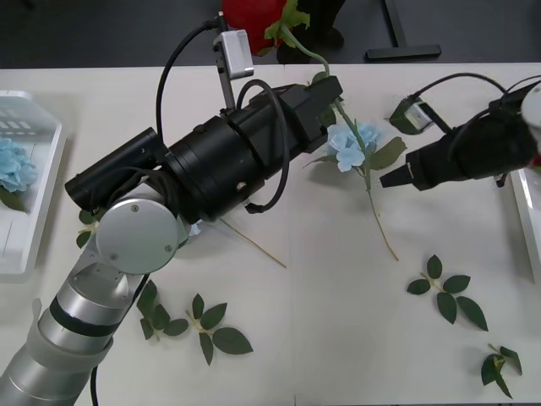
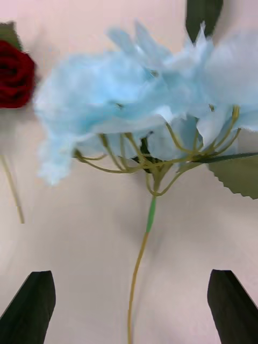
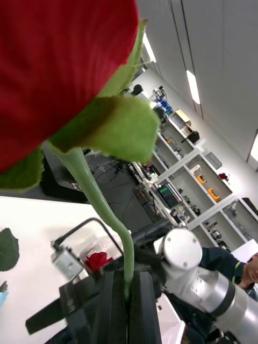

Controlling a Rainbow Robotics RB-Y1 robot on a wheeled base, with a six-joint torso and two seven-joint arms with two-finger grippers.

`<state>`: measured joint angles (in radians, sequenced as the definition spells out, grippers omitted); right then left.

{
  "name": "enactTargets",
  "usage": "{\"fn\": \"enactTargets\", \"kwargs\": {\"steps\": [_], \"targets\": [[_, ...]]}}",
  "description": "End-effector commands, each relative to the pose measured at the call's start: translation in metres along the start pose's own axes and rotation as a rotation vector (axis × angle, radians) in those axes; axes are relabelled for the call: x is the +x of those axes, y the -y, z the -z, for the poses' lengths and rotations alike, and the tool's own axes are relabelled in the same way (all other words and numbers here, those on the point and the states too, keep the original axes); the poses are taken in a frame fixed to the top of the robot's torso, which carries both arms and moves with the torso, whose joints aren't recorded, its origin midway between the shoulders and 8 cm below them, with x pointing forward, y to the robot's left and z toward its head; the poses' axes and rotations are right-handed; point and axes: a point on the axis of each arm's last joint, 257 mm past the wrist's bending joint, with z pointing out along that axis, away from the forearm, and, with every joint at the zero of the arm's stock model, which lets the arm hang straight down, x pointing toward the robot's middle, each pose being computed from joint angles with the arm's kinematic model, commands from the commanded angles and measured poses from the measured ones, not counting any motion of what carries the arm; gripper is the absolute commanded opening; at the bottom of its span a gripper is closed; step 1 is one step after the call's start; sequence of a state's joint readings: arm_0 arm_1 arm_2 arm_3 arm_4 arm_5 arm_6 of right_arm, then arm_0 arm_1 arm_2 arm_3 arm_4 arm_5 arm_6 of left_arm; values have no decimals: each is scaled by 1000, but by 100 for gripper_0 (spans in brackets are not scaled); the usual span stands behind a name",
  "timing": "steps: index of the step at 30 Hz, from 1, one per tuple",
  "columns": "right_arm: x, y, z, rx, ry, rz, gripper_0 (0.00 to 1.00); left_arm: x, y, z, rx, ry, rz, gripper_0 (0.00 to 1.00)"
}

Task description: Place the red flowers into the right box and the blue flowers into the left box. If a person shows an open palm, hand one flower to the person first, then continue sorting.

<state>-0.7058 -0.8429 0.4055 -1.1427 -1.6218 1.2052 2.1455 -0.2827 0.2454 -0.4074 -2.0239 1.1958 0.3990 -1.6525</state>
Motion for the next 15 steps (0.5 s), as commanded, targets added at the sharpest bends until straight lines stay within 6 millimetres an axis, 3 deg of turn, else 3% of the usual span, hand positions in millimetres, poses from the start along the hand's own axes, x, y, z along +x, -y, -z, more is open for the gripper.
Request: {"fn": "enactTargets", "kwargs": {"steps": [1, 4, 7, 10, 15], "targets": [[-60, -17, 63, -26, 75, 177, 82, -8, 37, -16, 86, 16, 69, 0], [-75, -50, 87, -138, 105, 249, 82, -8, 37, -16, 86, 16, 69, 0], [-86, -82, 99, -241, 137, 301, 82, -8, 37, -16, 86, 16, 69, 0], [-94, -115, 104, -325, 163, 350, 82, -8, 37, -16, 86, 16, 69, 0], [-102, -149, 107, -386, 181, 405, 82, -8, 37, -16, 86, 16, 69, 0]]}}
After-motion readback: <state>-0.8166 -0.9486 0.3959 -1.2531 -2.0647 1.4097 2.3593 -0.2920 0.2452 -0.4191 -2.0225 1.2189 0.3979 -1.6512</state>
